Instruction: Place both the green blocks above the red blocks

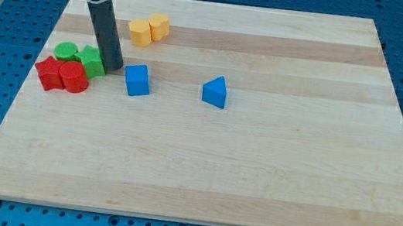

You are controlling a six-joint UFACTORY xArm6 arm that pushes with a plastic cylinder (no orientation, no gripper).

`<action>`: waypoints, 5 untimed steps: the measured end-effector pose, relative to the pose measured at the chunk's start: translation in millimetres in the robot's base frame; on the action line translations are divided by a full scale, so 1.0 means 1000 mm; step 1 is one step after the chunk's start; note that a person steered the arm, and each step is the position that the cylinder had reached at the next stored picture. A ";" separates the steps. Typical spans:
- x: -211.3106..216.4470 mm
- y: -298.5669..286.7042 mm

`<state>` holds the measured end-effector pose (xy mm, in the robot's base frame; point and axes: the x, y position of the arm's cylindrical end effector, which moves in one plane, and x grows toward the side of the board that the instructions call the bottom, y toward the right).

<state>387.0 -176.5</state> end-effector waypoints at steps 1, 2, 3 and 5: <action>0.000 -0.006; 0.000 -0.006; -0.011 -0.002; -0.058 0.004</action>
